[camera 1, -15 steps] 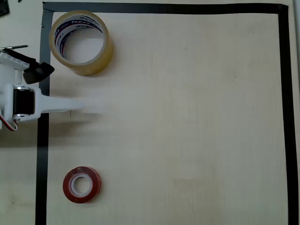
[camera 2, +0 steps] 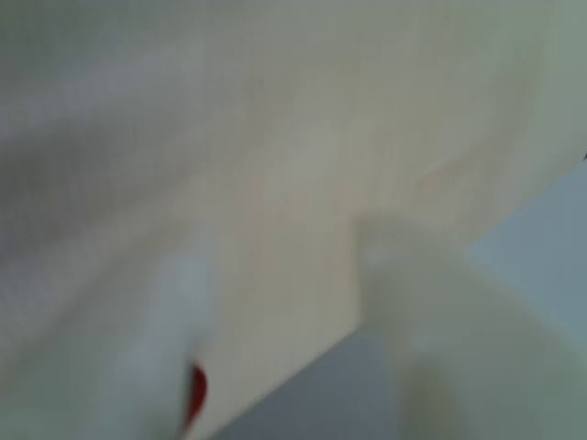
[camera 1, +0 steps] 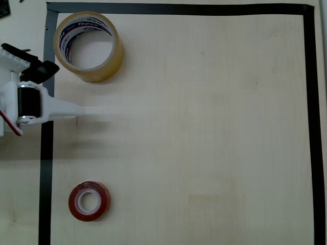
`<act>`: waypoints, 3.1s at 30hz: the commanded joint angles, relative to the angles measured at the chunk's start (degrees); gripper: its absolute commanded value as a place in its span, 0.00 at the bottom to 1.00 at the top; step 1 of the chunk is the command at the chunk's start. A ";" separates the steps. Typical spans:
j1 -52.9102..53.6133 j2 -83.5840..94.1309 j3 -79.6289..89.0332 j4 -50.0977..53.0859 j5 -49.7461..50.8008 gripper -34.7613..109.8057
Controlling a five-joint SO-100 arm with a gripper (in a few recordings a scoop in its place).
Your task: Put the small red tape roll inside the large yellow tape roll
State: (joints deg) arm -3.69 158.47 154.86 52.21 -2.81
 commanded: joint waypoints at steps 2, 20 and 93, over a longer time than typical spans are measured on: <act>5.89 -13.45 -18.02 4.04 -4.04 0.30; 25.31 -42.80 -28.92 8.61 -7.47 0.34; 13.10 -22.32 -31.90 23.82 -15.12 0.24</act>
State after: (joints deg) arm 15.38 125.24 128.58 70.93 -16.08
